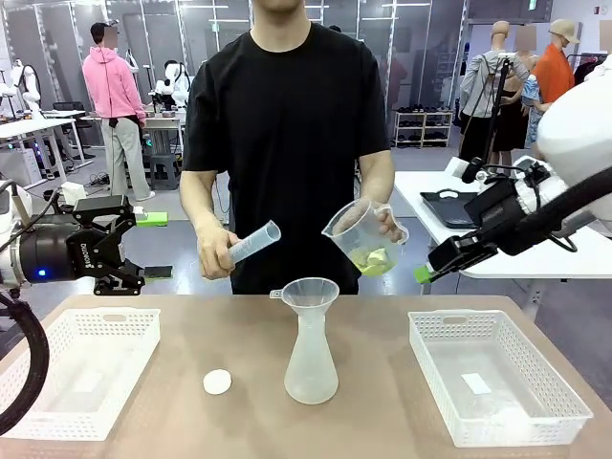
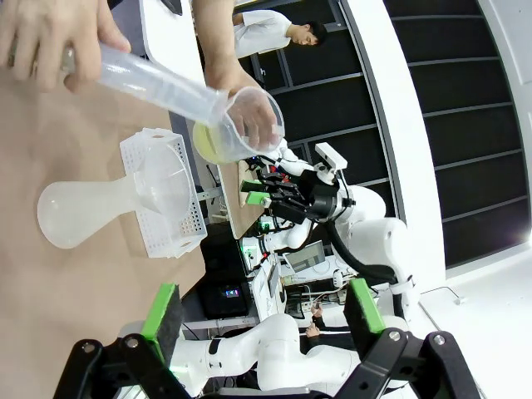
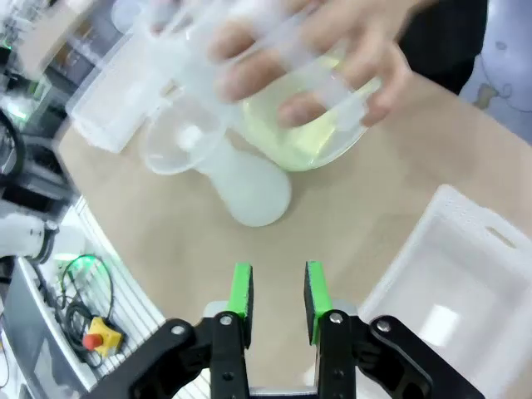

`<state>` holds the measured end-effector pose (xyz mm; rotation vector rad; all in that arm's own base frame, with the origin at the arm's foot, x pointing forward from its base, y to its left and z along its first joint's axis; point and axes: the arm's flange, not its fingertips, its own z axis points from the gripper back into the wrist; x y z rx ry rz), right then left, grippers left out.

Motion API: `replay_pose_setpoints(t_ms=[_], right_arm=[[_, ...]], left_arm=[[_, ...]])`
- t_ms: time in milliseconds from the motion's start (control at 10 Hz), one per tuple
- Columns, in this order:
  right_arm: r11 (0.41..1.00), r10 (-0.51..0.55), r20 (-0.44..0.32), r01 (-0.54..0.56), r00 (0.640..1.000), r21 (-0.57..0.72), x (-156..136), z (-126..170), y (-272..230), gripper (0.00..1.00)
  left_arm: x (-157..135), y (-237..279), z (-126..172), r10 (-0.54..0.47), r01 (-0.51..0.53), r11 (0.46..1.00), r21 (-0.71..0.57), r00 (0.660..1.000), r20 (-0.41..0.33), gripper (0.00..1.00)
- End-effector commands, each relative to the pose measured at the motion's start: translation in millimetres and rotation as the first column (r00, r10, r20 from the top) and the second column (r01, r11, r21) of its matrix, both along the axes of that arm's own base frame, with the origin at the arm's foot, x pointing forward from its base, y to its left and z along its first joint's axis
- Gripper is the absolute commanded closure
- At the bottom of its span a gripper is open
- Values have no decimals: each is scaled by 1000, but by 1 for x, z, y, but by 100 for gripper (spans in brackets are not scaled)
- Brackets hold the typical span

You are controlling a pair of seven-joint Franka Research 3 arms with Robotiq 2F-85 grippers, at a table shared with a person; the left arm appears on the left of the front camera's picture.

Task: Prepare the solutions needed for the experiment.
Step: Once the solution is in the Big flask , pick up the Plastic Funnel and place it back into the right Organizing basket.

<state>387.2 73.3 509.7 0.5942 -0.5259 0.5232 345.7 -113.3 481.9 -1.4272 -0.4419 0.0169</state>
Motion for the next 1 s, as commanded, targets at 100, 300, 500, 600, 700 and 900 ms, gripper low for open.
replay_pose_setpoints(t_ms=[100,300,500,600,700,900], right_arm=[[916,-159,-252,238,954,324,-4,-5,-36,49],[872,-81,-372,247,925,422,-6,-12,-66,29],[805,13,-439,251,898,538,-9,-15,-81,9],[786,30,-461,264,887,558,-7,-20,-84,6],[770,44,-512,297,858,564,-3,-25,-86,6],[751,23,-562,357,827,556,0,-30,-85,6]], left_arm=[[-3,-3,0,5,-5,1000,-30,1000,0,0],[-3,-3,0,5,-5,1000,-30,1000,0,0],[-3,-3,0,5,-5,1000,-30,1000,0,0],[-3,-3,0,5,-5,1000,-30,1000,0,0],[-3,-3,0,5,-5,1000,-30,1000,0,0],[-3,-3,0,5,-5,1000,-30,1000,0,0]])
